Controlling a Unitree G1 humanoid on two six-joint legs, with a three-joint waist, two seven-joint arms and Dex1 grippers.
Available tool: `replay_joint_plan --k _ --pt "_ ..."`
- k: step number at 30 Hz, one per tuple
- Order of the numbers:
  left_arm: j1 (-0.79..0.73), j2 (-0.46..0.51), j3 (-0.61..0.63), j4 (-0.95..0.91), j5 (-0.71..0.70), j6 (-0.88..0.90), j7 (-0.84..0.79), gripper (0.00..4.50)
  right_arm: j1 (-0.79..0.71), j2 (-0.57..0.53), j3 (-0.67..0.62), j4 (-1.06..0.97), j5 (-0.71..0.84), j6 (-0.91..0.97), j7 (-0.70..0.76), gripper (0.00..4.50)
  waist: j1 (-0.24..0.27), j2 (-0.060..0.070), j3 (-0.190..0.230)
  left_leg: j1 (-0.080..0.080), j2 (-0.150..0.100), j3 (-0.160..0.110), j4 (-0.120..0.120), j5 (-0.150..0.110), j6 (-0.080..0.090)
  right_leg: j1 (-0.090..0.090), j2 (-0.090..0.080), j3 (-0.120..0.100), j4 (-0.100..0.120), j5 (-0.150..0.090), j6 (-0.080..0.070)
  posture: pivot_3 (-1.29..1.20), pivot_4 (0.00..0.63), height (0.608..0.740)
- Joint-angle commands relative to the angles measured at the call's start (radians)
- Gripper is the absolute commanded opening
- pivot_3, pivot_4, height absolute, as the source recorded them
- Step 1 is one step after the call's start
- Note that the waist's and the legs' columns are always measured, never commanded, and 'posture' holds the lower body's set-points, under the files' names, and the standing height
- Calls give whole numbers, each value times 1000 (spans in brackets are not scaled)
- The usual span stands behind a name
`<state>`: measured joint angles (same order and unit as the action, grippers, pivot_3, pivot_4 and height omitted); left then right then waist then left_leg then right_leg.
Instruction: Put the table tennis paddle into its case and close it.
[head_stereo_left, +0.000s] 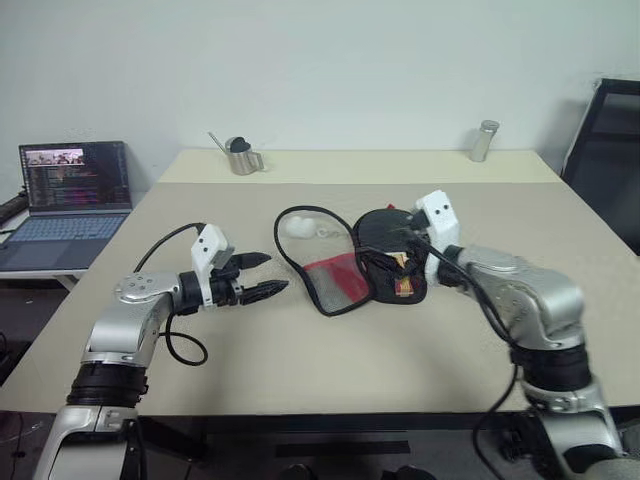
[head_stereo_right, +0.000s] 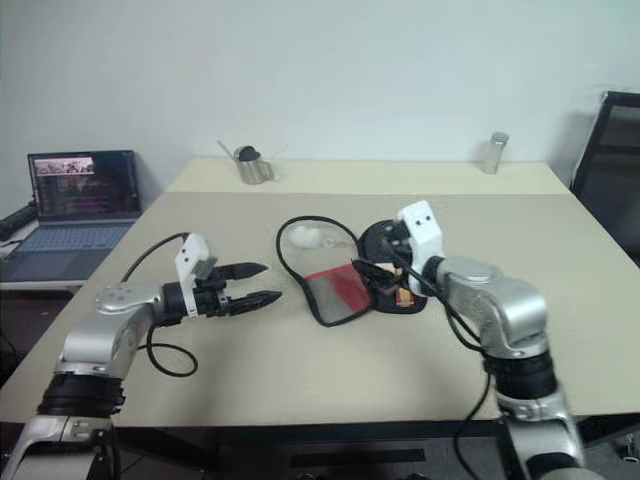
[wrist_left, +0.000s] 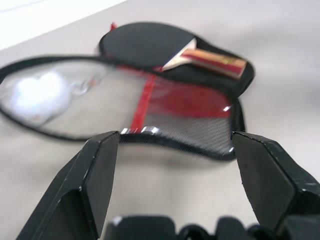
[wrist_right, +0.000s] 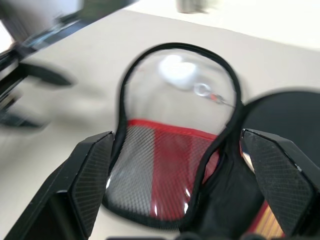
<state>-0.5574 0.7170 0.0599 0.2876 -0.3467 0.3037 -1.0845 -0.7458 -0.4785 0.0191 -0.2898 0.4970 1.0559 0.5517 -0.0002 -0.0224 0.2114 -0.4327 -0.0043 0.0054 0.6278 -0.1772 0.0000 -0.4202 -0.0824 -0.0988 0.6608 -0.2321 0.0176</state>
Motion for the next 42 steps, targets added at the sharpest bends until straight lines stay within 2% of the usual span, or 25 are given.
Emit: replay_joint_plan --k 1,7,21,25,29,33,42 --pt "-33 17 9 65 39 -63 0 3895 -1 -101 -35 -46 69 -36 154 4491 0 0 0 0 0 0 0 0 0 0 0 0 0 0 0 0 150 740" --pt "-93 -11 -39 227 115 -148 -14 3895 14 -235 -51 -94 146 -30 282 4491 2 0 0 0 0 0 0 -1 0 0 -1 0 -1 0 0 0 150 740" --pt "-449 -210 -114 860 310 -374 78 3895 15 -251 -51 -101 149 -32 228 4491 8 -4 1 -2 -1 1 1 -1 1 0 -2 -3 -2 1 2 0 150 740" --pt "-558 -267 -128 916 344 -430 53 3895 26 -283 -83 -109 158 -22 223 4491 8 -5 2 -2 -1 2 2 -1 2 0 -2 -4 -2 1 3 0 150 740" --pt "-695 -311 -124 930 352 -475 -9 3895 67 -361 -138 -122 161 -14 227 4491 21 -10 5 -4 -2 1 3 -1 2 0 -3 -6 -2 2 3 0 150 740" --pt "-787 -372 -126 960 362 -492 -32 3895 107 -422 -192 -130 170 1 223 4491 23 -10 5 -5 -2 2 2 -3 4 0 -4 -5 -5 2 4 0 150 740" --pt "-828 -541 -134 1029 423 -489 60 3895 197 -448 -270 -205 201 71 150 4491 18 -11 5 -4 -2 3 3 -3 5 0 -4 -4 -4 3 4 0 150 740"
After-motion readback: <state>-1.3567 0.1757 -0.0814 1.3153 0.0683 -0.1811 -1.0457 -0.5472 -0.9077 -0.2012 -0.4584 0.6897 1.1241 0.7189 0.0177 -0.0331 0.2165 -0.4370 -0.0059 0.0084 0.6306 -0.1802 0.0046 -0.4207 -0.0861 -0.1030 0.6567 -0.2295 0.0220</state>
